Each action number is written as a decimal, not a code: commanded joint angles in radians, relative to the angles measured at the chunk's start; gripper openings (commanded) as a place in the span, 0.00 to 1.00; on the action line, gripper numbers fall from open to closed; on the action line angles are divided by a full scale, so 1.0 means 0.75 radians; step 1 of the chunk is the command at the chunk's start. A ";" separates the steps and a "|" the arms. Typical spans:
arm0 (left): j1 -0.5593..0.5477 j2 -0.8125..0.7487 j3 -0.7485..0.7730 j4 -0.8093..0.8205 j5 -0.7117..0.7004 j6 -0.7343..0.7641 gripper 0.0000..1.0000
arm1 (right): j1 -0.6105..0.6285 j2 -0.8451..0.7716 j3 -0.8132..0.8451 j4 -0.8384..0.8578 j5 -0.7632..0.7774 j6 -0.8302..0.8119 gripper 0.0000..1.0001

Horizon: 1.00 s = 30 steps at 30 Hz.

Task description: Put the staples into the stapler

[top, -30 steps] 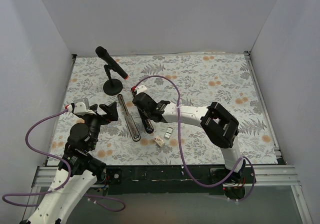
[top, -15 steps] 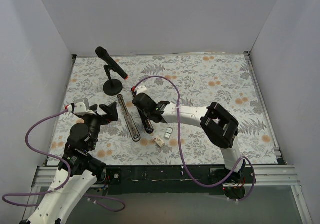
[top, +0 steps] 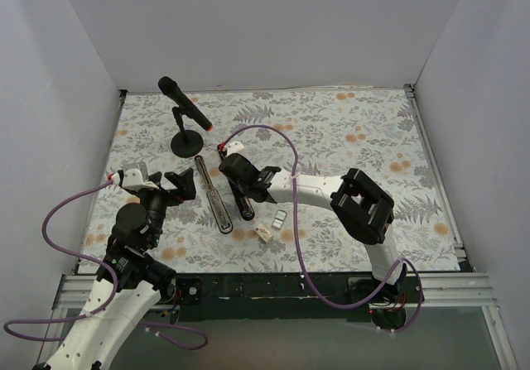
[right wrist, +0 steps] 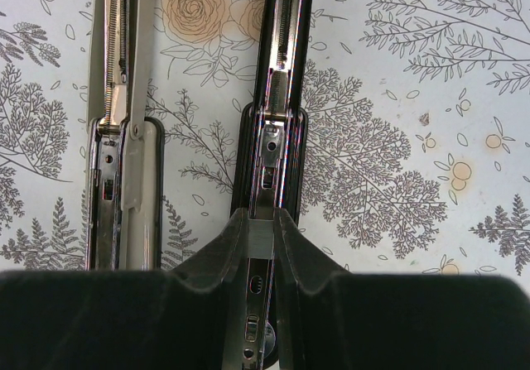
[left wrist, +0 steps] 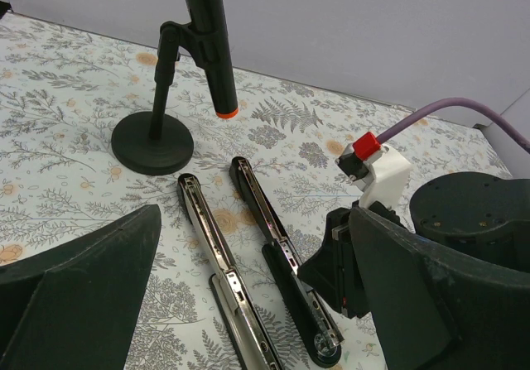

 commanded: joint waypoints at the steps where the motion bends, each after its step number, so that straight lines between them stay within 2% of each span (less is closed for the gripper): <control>1: 0.012 0.004 -0.008 0.014 0.007 0.012 0.98 | 0.004 0.050 0.067 -0.061 0.011 0.021 0.17; 12: 0.014 0.004 -0.008 0.010 0.007 0.010 0.98 | 0.004 0.085 0.099 -0.114 0.007 0.033 0.20; 24: 0.014 0.004 -0.010 0.008 0.007 0.010 0.98 | -0.004 0.097 0.175 -0.181 -0.009 0.012 0.41; 30: 0.014 0.002 -0.006 0.006 0.005 0.010 0.98 | -0.006 -0.052 0.220 -0.233 -0.025 -0.059 0.50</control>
